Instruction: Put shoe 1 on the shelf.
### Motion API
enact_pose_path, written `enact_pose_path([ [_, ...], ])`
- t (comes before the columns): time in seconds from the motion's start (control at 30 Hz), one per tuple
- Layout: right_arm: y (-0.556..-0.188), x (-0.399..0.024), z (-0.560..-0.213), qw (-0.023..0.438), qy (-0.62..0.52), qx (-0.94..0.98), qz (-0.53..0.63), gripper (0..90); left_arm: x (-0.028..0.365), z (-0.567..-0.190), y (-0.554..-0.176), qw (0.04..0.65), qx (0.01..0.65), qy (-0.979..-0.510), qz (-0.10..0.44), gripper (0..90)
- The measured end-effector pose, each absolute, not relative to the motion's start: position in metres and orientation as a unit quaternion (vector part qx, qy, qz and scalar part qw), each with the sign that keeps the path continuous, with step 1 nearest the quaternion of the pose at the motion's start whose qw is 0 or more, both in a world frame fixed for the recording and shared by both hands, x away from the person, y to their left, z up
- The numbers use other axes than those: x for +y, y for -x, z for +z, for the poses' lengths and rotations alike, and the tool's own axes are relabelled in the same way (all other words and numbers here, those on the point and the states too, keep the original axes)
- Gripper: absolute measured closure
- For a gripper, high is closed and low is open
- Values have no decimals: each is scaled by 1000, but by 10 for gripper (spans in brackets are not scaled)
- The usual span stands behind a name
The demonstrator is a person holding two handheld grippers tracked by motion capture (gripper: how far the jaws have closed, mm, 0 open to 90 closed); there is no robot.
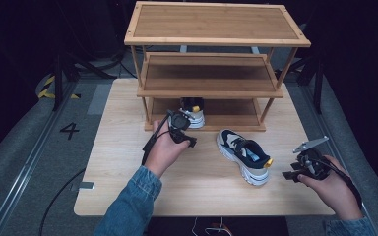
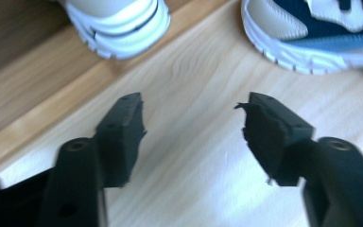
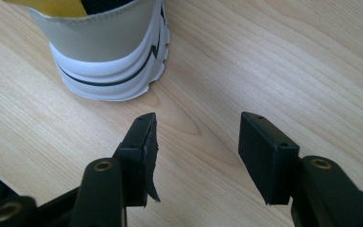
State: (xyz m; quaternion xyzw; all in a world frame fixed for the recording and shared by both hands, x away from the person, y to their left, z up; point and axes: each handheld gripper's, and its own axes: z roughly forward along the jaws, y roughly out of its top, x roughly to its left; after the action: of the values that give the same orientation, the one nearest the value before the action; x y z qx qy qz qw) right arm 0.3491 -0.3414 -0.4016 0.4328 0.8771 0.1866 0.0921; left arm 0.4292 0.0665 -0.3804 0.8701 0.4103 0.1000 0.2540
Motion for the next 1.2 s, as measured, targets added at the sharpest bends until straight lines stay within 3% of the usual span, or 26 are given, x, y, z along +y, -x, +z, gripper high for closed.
enact_pose_path([
  [0.2, -350, -337, -393, 86, -427, 880, 191, 543, 92, -380, -410, 230, 381, -891, 87, 251],
  [0.37, -350, -333, -389, 79, -421, 884, 188, 568, 108, -380, -399, 210, 383, -896, 78, 224],
  [0.67, -346, -319, -381, 74, -396, 896, 188, 563, 133, -393, -387, 169, 410, -894, 61, 210],
  [1.03, -345, -294, -366, 93, -357, 903, 222, 548, 148, -392, -381, 165, 423, -888, 72, 211],
  [1.2, -347, -287, -364, 97, -346, 903, 235, 624, 147, -394, -380, 164, 420, -890, 70, 212],
])
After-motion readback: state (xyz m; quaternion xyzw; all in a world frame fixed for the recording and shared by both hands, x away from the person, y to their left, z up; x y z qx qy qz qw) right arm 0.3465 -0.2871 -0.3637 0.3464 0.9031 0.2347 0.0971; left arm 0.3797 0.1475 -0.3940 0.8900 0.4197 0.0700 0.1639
